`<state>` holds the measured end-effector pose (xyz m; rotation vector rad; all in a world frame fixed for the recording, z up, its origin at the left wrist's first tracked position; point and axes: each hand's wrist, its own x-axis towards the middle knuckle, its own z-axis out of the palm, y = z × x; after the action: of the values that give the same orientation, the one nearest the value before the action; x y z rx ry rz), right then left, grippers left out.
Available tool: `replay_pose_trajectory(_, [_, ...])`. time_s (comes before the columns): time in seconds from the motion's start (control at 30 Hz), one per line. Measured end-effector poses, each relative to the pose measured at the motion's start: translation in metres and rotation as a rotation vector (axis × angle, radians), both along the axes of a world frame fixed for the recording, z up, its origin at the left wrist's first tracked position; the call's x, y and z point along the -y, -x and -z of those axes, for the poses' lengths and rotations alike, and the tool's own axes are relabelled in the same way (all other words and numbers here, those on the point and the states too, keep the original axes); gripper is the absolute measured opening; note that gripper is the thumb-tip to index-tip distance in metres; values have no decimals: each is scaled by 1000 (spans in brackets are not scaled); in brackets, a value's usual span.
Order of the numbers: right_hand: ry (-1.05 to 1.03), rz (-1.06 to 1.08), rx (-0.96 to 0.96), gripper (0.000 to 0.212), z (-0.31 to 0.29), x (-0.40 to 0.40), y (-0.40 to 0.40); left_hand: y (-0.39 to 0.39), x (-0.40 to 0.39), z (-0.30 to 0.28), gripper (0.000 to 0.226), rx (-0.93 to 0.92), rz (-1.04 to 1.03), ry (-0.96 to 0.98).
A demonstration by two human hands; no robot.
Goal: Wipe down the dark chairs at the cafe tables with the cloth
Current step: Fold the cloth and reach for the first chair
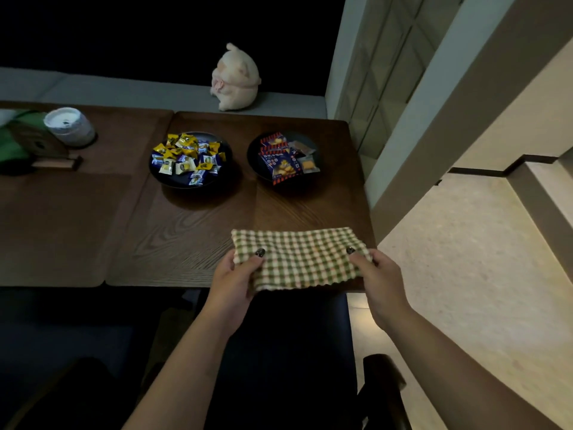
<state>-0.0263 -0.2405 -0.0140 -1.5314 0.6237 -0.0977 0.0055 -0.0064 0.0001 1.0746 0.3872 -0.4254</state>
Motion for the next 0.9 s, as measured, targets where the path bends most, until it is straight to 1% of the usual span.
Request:
replay_pose_trajectory(0.1, [16, -52, 155, 10, -42, -6, 18, 23, 7, -30, 28, 79, 16, -56])
replay_pose_trajectory(0.17, [65, -125, 268, 7, -71, -14, 33, 40, 14, -49, 31, 157, 71, -113])
replay_pose_trajectory(0.2, [99, -174, 318, 4, -83, -20, 40, 49, 18, -58, 31, 195, 98, -112])
replay_pose_trajectory(0.23, [141, -222, 360, 2, -94, -27, 48, 59, 22, -65, 31, 223, 118, -98])
replay_pose_trajectory(0.3, [258, -306, 424, 6, -107, -42, 64, 77, 30, -78, 28, 240, 131, -51])
replay_pose_trajectory(0.4, [448, -413, 516, 11, -112, -62, 90, 101, 33, -88, 32, 240, 120, 45])
replay_pose_trajectory(0.5, [574, -483, 541, 11, -107, -74, 114, 121, 30, -95, 49, 220, 142, 150])
replay_pose_trajectory(0.53, [598, -513, 529, 13, -105, -75, 121, 126, 29, -97, 50, 207, 146, 177])
replay_pose_trajectory(0.6, [663, -598, 507, 25, -103, -77, 137, 135, 27, -100, 48, 175, 142, 206])
replay_pose_trajectory(0.67, [710, -644, 504, 31, -106, -76, 152, 142, 25, -103, 43, 156, 131, 152])
replay_pose_trajectory(0.7, [711, -619, 507, 30, -109, -75, 159, 145, 23, -104, 38, 153, 137, 113])
replay_pose_trajectory(0.77, [673, -455, 518, 22, -115, -74, 174, 153, 19, -105, 27, 155, 163, 75])
replay_pose_trajectory(0.83, [549, -203, 470, 15, -118, -75, 188, 163, 14, -102, 24, 129, 182, 61])
replay_pose_trajectory(0.9, [366, 5, 340, 17, -120, -78, 200, 175, 10, -99, 22, 111, 226, 34])
